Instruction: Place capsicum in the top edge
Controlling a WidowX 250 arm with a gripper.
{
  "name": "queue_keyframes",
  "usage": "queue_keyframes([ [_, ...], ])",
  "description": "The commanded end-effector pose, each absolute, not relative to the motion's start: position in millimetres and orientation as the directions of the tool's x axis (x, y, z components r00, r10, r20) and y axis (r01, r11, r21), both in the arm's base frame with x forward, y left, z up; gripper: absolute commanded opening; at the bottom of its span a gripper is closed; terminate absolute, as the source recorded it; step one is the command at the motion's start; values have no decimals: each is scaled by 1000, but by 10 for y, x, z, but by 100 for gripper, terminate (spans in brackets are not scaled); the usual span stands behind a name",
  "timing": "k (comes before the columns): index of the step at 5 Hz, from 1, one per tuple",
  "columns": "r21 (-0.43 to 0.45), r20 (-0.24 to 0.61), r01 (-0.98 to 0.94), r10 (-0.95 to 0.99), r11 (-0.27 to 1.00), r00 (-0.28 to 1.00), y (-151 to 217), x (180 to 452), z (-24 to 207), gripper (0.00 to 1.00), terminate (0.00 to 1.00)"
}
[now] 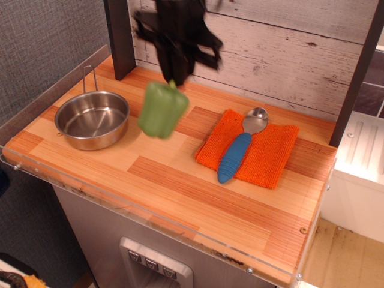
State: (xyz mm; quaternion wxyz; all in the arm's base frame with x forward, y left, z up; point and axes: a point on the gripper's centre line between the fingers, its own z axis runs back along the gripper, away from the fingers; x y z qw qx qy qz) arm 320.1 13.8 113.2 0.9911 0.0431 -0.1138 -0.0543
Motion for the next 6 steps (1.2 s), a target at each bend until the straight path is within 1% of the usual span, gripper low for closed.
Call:
queue_keyframes([
  [1, 147, 307, 50, -94, 988, 947, 264, 3615, 1091, 0, 0],
  [2, 161, 311, 32, -82, 986, 947, 363, 3770, 1058, 0, 0],
  [3, 162, 306, 30, -79, 986, 949, 403, 3851, 1000, 0, 0],
  [4, 173, 323, 24, -79, 985, 943, 421, 3885, 972, 0, 0],
  [5, 156, 324, 11, -61, 988, 944, 459, 3879, 962, 100, 0],
  [6, 156, 323, 13, -63, 988, 944, 439, 3838, 997, 100, 0],
])
